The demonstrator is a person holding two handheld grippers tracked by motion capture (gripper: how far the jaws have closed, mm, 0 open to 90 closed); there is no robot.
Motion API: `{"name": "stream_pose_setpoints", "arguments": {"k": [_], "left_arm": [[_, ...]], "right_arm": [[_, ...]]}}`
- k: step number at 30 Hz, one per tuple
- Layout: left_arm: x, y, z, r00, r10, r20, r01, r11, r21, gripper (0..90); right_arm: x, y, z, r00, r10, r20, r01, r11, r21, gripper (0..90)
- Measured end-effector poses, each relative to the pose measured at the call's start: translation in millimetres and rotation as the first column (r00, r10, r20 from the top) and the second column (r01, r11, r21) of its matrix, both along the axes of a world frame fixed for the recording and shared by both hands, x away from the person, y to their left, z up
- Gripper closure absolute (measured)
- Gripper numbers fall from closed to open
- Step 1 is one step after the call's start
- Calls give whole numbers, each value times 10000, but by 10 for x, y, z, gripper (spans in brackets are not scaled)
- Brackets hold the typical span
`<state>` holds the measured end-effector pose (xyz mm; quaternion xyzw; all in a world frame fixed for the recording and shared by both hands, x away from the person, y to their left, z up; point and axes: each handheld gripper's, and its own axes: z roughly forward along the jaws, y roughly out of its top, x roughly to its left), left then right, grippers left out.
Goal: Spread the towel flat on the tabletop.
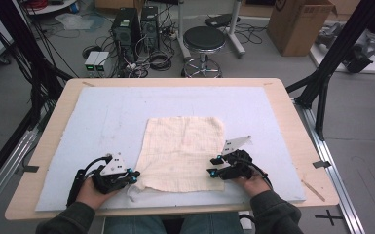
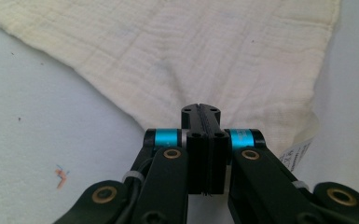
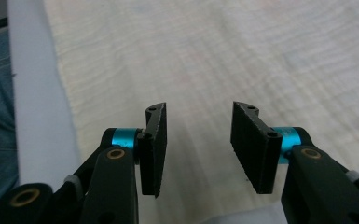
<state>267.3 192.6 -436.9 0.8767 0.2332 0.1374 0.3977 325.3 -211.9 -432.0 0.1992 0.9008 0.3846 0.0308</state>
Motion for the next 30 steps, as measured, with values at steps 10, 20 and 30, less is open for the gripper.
{"name": "stream_pose_setpoints", "arguments": {"k": [10,20,30], "left_arm": [[-195,27,28,9999,-114,15,114,9999,44,892],[-171,17,-44,9999,-9,-149,7,9999,-109,890],[-173,4,-45,9999,-104,-47,103,9997,-217,886]], "right_arm": [[-227,29,-15,9901,1397,-155,-1401,9898,-259,566],[-251,24,-37,9850,1710,-247,-1719,9842,-416,873],[-339,-73,-20,9781,2010,-546,-2023,9792,-185,887]]}}
